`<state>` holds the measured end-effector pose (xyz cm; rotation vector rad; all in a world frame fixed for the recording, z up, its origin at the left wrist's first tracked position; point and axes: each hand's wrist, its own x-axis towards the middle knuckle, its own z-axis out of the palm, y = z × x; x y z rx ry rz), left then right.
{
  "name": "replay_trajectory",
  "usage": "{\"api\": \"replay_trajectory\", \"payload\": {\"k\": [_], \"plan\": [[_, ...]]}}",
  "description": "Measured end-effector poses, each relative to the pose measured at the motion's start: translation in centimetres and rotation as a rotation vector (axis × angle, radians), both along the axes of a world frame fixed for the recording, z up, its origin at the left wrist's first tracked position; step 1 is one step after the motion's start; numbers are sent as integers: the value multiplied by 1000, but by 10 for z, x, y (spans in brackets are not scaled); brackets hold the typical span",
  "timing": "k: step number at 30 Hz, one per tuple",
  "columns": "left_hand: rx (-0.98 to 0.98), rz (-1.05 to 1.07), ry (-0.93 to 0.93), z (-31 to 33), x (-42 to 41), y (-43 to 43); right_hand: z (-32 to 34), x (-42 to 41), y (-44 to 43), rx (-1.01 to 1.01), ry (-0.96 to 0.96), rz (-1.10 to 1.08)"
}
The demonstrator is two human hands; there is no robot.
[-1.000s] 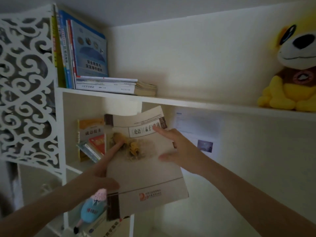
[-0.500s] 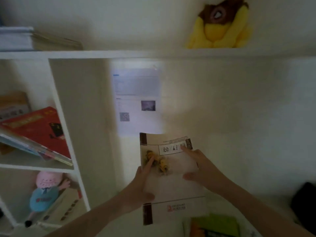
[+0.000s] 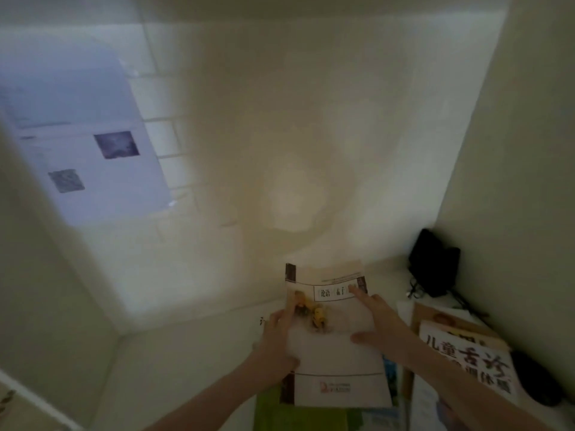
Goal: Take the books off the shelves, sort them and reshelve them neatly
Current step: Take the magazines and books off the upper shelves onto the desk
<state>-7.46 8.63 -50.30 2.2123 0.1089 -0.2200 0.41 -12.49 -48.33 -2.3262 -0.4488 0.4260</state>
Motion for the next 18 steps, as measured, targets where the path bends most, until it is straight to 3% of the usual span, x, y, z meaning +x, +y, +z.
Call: {"api": "replay_trajectory", "payload": {"k": [10,18], "plan": [[-46,-25,110,-48,10,-52,-70,4,-45,-74,91,-97],[-6,71,107,-75,11,-40,-103,9,-43,-51,154,-118]]}}
